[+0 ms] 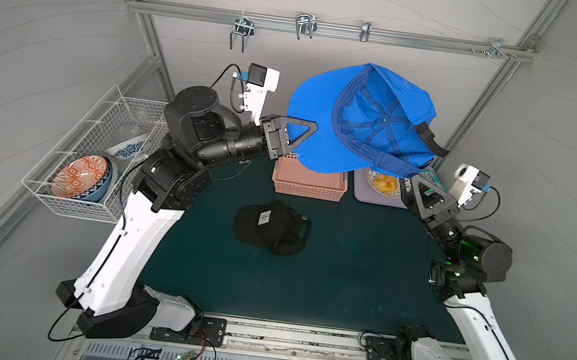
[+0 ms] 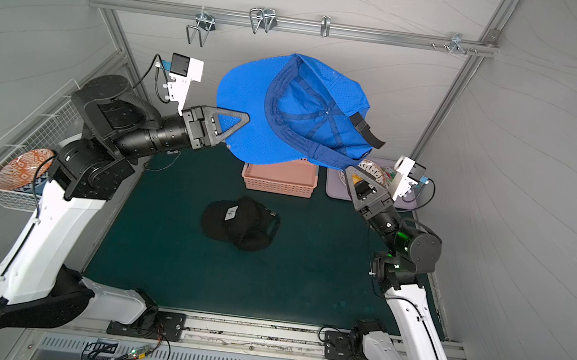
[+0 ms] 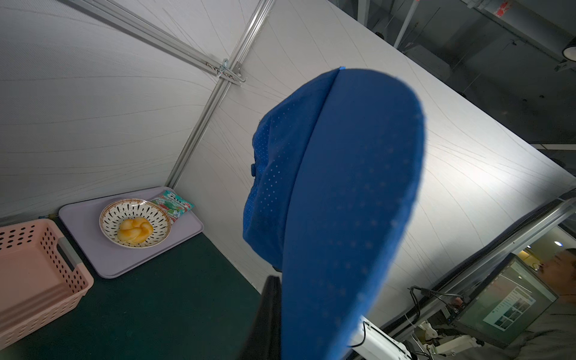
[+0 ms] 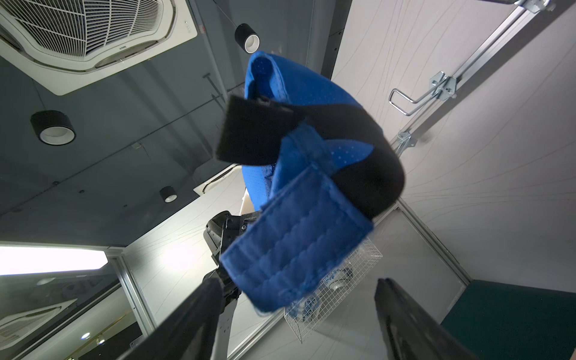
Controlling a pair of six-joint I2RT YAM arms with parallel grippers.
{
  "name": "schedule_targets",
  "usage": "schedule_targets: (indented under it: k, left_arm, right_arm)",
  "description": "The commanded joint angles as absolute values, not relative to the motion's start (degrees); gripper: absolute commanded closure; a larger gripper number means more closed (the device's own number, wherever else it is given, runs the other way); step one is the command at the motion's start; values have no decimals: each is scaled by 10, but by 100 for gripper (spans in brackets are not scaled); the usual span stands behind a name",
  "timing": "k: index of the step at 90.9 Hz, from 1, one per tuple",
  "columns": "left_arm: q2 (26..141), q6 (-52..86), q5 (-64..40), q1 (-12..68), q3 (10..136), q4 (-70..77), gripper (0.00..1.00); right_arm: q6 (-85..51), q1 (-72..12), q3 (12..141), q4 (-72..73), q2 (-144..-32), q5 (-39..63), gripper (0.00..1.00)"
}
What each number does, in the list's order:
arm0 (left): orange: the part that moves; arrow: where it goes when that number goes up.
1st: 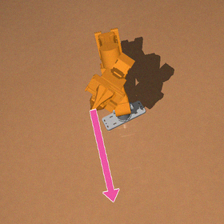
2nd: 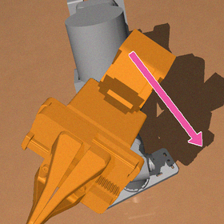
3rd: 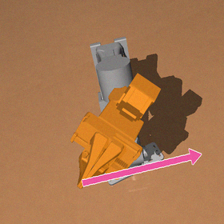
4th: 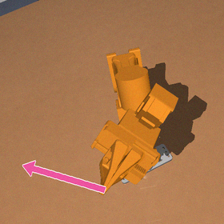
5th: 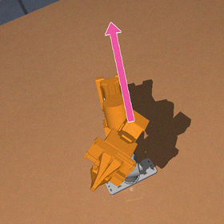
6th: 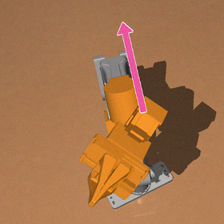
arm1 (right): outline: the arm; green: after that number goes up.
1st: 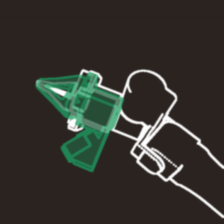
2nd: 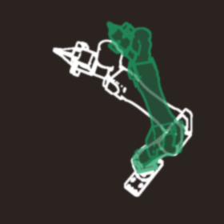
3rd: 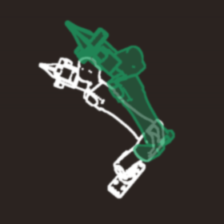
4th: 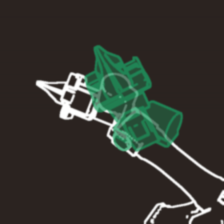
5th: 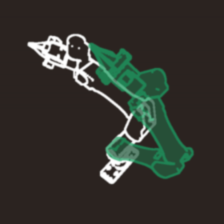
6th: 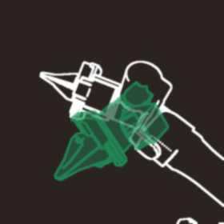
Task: Turn the baseball cap inside out
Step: Turn over the baseball cap.
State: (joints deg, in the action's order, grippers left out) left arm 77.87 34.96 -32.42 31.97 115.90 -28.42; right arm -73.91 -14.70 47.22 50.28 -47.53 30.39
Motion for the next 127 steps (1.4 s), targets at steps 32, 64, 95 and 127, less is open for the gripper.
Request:
schedule_targets:
  k: [32,64,95,127]
  left_arm:
    - [750,354,-331,309,1132,-221,100]
    - [699,188,-250,327,1023,-203,100]
    - [678,-77,-4,487,969,-203,100]
    - [685,-168,58,553,960,-212,100]
  right_arm:
    - [-780,-144,483,559,-481,275,80]
    - [-428,-232,642,-111,-457,121,100]
    - [-443,-327,741,-333,-604,-158,100]
    - [-467,-366,739,-376,-704,-200,100]
